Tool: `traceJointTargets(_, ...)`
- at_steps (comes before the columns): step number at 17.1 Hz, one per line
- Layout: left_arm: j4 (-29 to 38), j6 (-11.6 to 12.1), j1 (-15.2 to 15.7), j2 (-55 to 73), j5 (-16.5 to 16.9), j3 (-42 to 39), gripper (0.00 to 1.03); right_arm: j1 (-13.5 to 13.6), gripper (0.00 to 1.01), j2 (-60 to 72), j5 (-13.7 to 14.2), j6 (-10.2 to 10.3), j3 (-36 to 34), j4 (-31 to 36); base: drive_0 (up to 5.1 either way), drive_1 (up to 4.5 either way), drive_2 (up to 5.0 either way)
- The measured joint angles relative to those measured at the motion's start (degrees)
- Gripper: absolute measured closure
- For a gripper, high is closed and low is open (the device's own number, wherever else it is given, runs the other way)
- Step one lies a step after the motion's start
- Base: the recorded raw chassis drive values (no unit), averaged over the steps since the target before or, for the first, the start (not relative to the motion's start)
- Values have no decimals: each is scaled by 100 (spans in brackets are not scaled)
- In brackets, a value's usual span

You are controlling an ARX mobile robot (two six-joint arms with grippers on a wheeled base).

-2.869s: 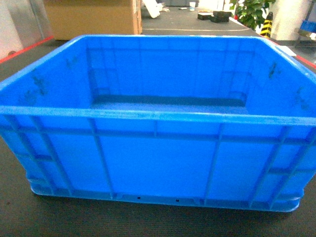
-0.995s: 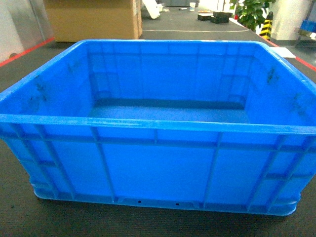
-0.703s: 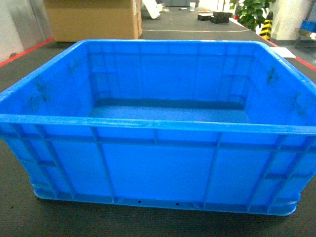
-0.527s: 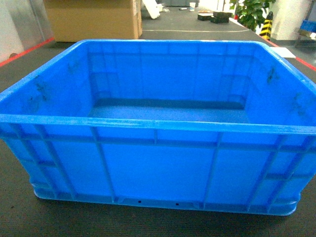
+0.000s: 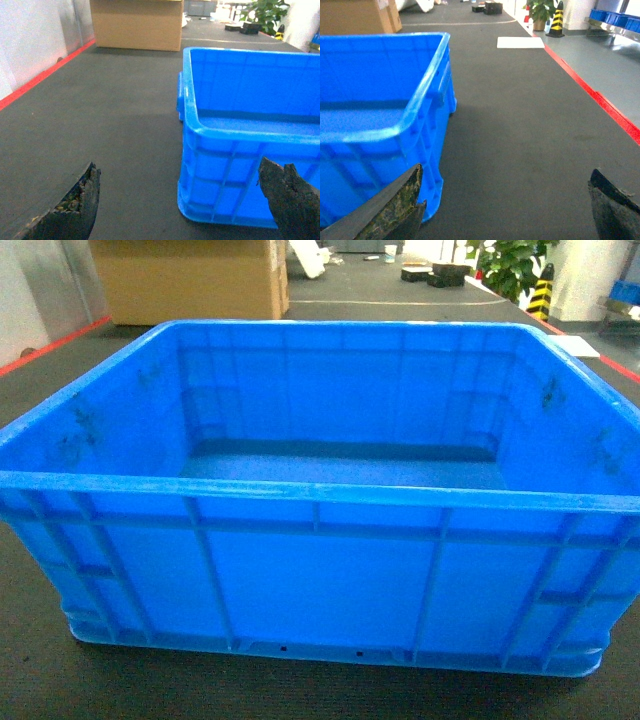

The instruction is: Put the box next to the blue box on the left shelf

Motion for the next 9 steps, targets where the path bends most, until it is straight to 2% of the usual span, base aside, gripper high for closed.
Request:
traceJointTargets(1,745,9,-7,699,42,177,5,-24,3,564,-2,70,214,603,0,0,0)
traceJointTargets(2,1626,4,101,1628,245,490,5,35,3,1322,-46,105,542,1248,0,0,0)
traceJointTargets(4,2680,13,186,3067,358,1047,5,173,3,2479,-87,114,1029,1987,0,0,0)
traceJointTargets(5,3244,201,92,4076,232,1504,5,216,3,3340,-175,195,1504,2140,0,0,0)
traceJointTargets(7,3316,254,35,5480,323,2282,5,352,3,4601,-225,313,2308,2044,0,0,0)
traceJointTargets(9,2981,197,9,6485,407,3003,5,431,3,5528,-245,426,2927,1790,0,0,0)
